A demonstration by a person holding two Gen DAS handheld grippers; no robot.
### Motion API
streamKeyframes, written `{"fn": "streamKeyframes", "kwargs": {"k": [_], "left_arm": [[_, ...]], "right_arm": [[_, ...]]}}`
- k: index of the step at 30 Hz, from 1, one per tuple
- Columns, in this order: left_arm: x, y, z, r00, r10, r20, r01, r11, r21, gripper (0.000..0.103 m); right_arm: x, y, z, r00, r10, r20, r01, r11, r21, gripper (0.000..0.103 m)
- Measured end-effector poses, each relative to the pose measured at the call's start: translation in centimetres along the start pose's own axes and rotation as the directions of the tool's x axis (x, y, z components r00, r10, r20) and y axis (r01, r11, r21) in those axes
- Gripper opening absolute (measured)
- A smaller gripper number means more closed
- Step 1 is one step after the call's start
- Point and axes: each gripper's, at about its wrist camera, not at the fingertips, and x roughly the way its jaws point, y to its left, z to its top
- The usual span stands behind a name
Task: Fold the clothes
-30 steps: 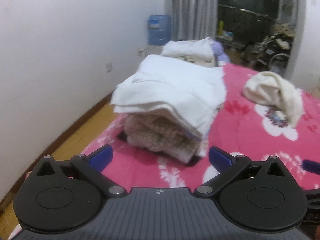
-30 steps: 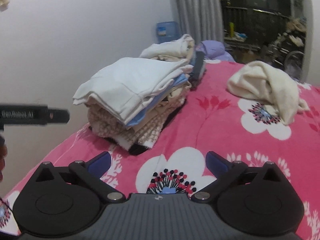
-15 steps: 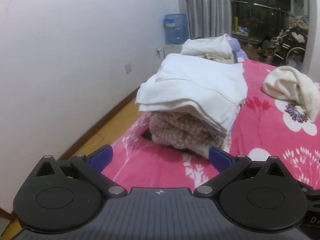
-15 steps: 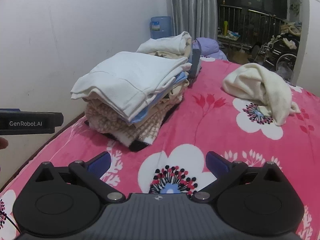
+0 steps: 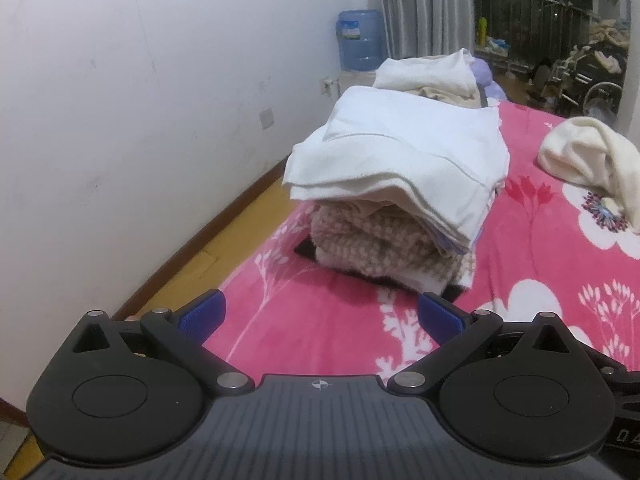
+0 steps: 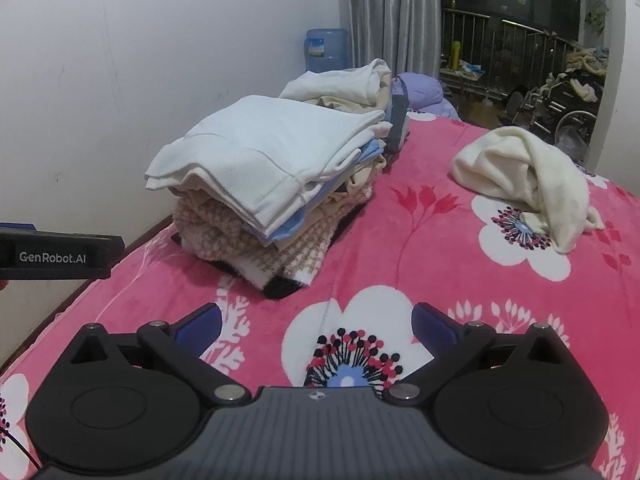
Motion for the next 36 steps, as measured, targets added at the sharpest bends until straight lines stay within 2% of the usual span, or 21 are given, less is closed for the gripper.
{"fn": "streamKeyframes", "kwargs": {"k": [36], "left_arm": [[-0.2,0.7,-0.1,1.000,0.009,-0.011,-0.009,1.000,-0.010,0.103]], "right_arm": [[-0.4,1.2,0.1,1.000,0.000,0.013,0.001,0.999,-0.050,0.103]]}}
